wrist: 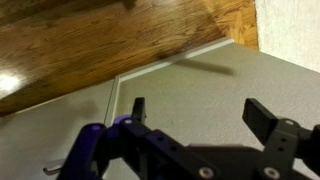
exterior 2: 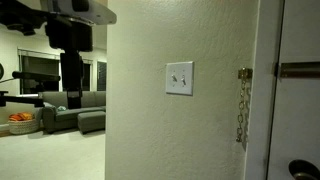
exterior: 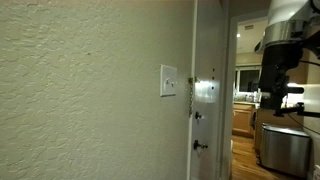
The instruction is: Turn on the light switch on the right
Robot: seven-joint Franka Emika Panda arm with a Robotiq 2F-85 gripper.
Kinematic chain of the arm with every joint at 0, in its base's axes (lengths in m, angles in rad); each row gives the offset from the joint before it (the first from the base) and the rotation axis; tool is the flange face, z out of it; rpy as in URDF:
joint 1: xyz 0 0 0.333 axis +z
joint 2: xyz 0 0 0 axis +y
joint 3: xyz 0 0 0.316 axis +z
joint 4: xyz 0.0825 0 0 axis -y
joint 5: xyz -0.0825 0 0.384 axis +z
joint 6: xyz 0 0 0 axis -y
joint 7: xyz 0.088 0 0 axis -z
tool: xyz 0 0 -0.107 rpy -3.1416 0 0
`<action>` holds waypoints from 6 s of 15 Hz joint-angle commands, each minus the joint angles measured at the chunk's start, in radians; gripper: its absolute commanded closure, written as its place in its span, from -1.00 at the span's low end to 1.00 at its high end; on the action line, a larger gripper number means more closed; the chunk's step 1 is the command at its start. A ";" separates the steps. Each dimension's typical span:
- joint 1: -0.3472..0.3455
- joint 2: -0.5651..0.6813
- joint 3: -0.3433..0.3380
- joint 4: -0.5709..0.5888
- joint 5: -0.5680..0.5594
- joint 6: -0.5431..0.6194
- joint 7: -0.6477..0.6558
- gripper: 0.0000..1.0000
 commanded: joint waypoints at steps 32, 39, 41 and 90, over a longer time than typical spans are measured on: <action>0.008 0.352 0.041 0.197 -0.046 0.226 -0.054 -1.00; 0.005 0.426 0.034 0.258 -0.044 0.328 -0.062 -1.00; 0.007 0.471 0.031 0.300 -0.048 0.387 -0.079 -1.00; -0.003 0.601 0.007 0.617 -0.051 0.447 -0.383 0.86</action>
